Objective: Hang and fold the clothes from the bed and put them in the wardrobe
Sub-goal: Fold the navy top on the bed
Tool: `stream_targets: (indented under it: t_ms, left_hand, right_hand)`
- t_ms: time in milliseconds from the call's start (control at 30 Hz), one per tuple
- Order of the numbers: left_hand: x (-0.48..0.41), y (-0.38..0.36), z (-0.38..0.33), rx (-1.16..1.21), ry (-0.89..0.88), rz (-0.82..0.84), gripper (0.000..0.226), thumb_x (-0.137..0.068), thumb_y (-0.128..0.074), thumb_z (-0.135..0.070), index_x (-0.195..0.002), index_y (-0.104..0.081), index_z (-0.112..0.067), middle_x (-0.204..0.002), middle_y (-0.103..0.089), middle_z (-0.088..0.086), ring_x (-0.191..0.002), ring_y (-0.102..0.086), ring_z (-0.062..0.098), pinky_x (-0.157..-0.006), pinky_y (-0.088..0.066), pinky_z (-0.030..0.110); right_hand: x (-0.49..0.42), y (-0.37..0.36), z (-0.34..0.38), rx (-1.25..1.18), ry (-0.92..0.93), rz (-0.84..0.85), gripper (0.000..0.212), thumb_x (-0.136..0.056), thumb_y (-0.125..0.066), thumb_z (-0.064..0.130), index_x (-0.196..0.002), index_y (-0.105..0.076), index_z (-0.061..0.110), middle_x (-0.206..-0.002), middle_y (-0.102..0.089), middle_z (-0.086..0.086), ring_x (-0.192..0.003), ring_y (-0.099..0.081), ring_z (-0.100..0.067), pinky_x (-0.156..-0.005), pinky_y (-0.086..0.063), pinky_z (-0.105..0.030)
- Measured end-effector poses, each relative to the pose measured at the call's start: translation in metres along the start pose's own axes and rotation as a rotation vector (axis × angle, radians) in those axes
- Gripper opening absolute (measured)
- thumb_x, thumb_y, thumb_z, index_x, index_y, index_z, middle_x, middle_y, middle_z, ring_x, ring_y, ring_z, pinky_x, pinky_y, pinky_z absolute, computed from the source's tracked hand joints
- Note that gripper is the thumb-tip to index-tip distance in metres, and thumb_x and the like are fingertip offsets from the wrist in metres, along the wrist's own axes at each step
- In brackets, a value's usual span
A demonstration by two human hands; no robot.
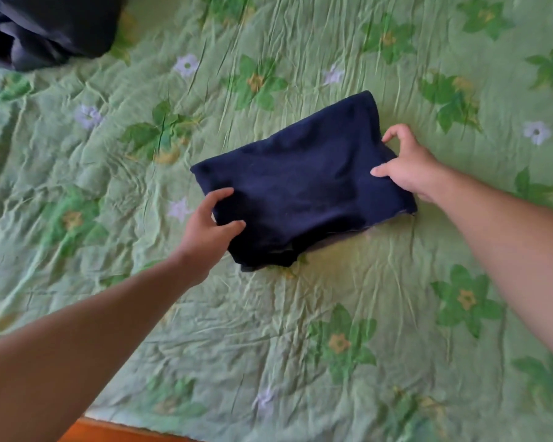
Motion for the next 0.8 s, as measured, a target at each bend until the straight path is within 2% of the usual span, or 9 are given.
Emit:
stream_targets:
  t_ms: [67, 133, 200, 267, 367, 467, 567, 700, 800]
  left_hand:
    - [-0.005, 0.01, -0.015, -0.048, -0.054, -0.037, 0.062, -0.084, -0.055, 0.008, -0.118, -0.061, -0.044, -0.103, -0.063, -0.003, -0.074, -0.061, 0.01, -0.061, -0.051, 0.019]
    - [-0.012, 0.025, -0.035, -0.112, -0.091, -0.099, 0.064, -0.081, -0.049, 0.008, -0.122, -0.062, -0.04, -0.1, -0.06, -0.002, -0.068, -0.055, 0.007, -0.057, -0.046, 0.016]
    - [-0.02, 0.043, -0.051, -0.177, -0.117, -0.117, 0.064, -0.08, -0.046, 0.007, -0.126, -0.063, -0.035, -0.115, -0.059, 0.003, -0.088, -0.059, 0.016, -0.075, -0.051, 0.026]
    - [-0.025, 0.058, -0.057, -0.265, -0.114, -0.074, 0.063, -0.083, -0.046, 0.007, -0.129, -0.062, -0.034, -0.131, -0.054, 0.004, -0.113, -0.056, 0.023, -0.098, -0.05, 0.038]
    - [-0.022, 0.071, -0.042, -0.509, -0.112, 0.041, 0.061, -0.088, -0.052, 0.005, -0.139, -0.056, -0.027, -0.14, -0.043, 0.002, -0.128, -0.047, 0.022, -0.108, -0.038, 0.03]
    - [-0.01, 0.07, -0.01, -0.749, -0.116, 0.143, 0.071, -0.088, -0.062, -0.003, -0.153, -0.039, -0.018, -0.15, -0.03, 0.01, -0.134, -0.041, 0.024, -0.104, -0.029, 0.02]
    - [0.0, 0.069, 0.011, -0.768, -0.107, 0.13, 0.082, -0.089, -0.068, -0.02, -0.159, -0.026, -0.025, -0.153, -0.022, 0.003, -0.129, -0.041, 0.019, -0.101, -0.034, 0.024]
    - [0.01, 0.074, 0.015, -0.813, -0.175, 0.102, 0.083, -0.089, -0.069, -0.029, -0.159, -0.024, -0.027, -0.151, -0.022, -0.001, -0.126, -0.046, 0.021, -0.096, -0.039, 0.027]
    - [0.02, 0.074, 0.012, -1.008, -0.224, 0.057, 0.079, -0.09, -0.068, -0.032, -0.158, -0.027, -0.026, -0.156, -0.017, 0.001, -0.128, -0.048, 0.029, -0.088, -0.05, 0.036]
  right_hand:
    - [0.01, 0.002, 0.006, 0.039, 0.011, 0.089, 0.064, -0.08, -0.077, 0.009, -0.117, -0.033, 0.038, -0.085, -0.056, 0.001, -0.072, -0.054, -0.016, -0.056, -0.037, -0.031]
    - [0.029, 0.004, 0.013, 0.022, 0.052, 0.158, 0.072, -0.078, -0.079, 0.007, -0.124, -0.036, 0.042, -0.09, -0.06, 0.004, -0.075, -0.057, -0.013, -0.061, -0.041, -0.029]
    - [0.053, 0.0, 0.015, -0.007, 0.16, 0.213, 0.07, -0.077, -0.079, 0.005, -0.128, -0.051, 0.043, -0.117, -0.063, 0.005, -0.102, -0.06, -0.016, -0.088, -0.048, -0.031]
    - [0.078, -0.011, 0.009, -0.044, 0.24, 0.264, 0.055, -0.079, -0.076, 0.002, -0.118, -0.065, 0.039, -0.134, -0.06, 0.009, -0.124, -0.054, -0.012, -0.11, -0.039, -0.032]
    - [0.11, -0.034, -0.016, -0.146, 0.117, 0.254, 0.043, -0.082, -0.073, 0.005, -0.106, -0.07, 0.039, -0.126, -0.063, 0.012, -0.113, -0.057, -0.01, -0.093, -0.045, -0.024]
    - [0.124, -0.061, -0.036, -0.171, -0.002, 0.247, 0.049, -0.082, -0.074, 0.005, -0.114, -0.064, 0.041, -0.116, -0.061, 0.007, -0.094, -0.055, -0.014, -0.076, -0.047, -0.03]
    - [0.128, -0.076, -0.043, -0.147, -0.012, 0.258, 0.07, -0.079, -0.076, 0.006, -0.135, -0.052, 0.041, -0.142, -0.047, 0.009, -0.122, -0.045, -0.011, -0.09, -0.037, -0.026]
    - [0.138, -0.075, -0.047, -0.114, -0.016, 0.243, 0.078, -0.08, -0.069, 0.004, -0.141, -0.046, 0.047, -0.145, -0.042, 0.006, -0.099, -0.052, -0.011, -0.07, -0.042, -0.017]
    - [0.144, -0.073, -0.047, 0.222, 0.038, 0.187, 0.076, -0.083, -0.067, 0.01, -0.147, -0.042, 0.041, -0.138, -0.037, -0.005, -0.1, -0.056, -0.026, -0.083, -0.045, -0.032]
Point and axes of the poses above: each hand's wrist, its own x-axis away from the middle knuckle, its own y-axis out of the back of the hand, z = x × y, the point moved 3 cm from there along -x, towards the middle knuckle
